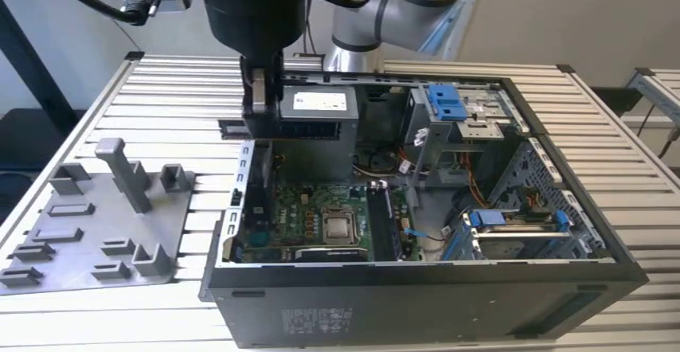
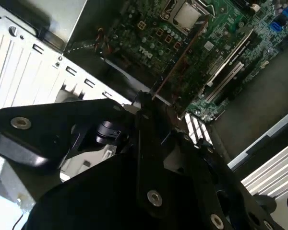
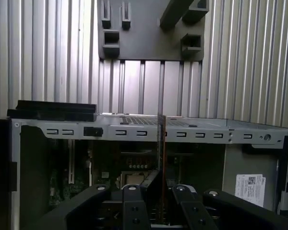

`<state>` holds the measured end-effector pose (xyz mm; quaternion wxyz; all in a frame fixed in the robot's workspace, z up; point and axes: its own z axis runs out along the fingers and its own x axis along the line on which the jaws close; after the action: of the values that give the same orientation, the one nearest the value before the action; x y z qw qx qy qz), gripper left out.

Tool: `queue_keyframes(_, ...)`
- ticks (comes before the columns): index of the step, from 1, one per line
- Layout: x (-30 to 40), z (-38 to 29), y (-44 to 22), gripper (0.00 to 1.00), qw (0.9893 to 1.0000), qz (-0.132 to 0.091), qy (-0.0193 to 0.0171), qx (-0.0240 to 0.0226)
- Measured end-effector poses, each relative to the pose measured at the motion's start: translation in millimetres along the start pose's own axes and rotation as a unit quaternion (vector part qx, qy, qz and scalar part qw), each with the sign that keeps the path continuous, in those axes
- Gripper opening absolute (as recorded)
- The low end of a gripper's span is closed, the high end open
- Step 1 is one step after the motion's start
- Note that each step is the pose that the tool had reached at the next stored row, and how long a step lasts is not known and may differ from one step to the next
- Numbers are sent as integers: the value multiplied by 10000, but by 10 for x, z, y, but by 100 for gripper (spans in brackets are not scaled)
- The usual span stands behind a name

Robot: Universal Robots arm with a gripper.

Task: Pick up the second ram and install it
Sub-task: 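Pick up the second ram and move it above second insertion slot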

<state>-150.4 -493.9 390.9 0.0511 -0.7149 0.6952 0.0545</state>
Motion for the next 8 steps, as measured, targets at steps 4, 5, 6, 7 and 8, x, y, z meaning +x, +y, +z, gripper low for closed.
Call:
queue_keyframes(4, -1, 0, -158, 17, 10000, 0, 0, -3)
queue_keyframes(5, -1, 0, -198, 17, 10000, 1, 0, -4)
queue_keyframes(6, -1, 0, -241, 17, 10000, 1, 1, -5)
queue_keyframes(7, 0, 0, -278, 17, 10000, 1, 0, -5)
queue_keyframes(8, 0, 0, -316, 17, 10000, 0, 0, -6)
